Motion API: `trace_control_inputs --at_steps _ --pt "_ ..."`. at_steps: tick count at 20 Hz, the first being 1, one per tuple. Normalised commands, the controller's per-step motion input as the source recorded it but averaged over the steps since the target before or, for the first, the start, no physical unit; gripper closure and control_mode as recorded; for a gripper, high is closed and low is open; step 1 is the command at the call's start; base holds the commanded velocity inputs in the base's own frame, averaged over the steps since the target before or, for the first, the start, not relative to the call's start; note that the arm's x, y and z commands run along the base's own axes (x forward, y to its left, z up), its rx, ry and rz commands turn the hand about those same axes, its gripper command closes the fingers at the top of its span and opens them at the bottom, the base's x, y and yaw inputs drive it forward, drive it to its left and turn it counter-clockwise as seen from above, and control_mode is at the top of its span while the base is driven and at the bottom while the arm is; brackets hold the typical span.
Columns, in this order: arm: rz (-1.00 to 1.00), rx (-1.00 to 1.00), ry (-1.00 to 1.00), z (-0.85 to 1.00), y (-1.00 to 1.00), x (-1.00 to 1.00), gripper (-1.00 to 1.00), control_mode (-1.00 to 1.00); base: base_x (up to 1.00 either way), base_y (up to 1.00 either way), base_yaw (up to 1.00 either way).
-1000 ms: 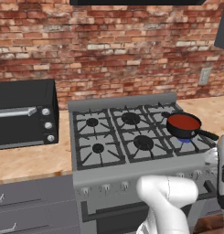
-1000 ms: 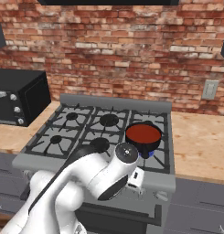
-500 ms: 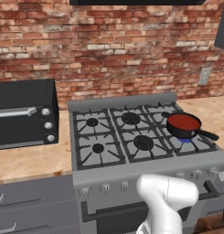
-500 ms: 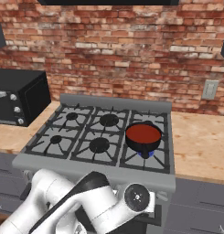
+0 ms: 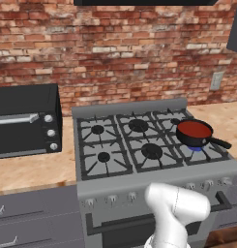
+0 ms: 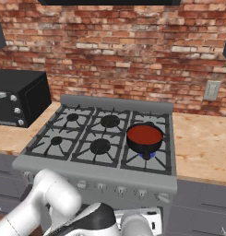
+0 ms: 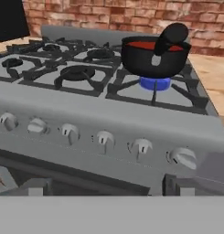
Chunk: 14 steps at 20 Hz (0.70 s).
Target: Wait until the marinara sauce is simmered to a deep red color and then turn off the stove.
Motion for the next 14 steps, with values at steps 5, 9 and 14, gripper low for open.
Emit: trace_control_inputs --at_steps 5,9,14 --pt "0.08 -0.16 -0.33 -0.19 -0.03 0.00 -1.00 -1.00 0.00 0.00 0.00" --pt "0.05 -0.15 -0.33 -0.17 -0.01 0.00 -1.00 -1.00 0.00 0.00 0.00" --pt "0.00 -0.08 -0.30 -0.11 -0.06 0.00 -1.00 -1.00 0.00 0.00 0.00"
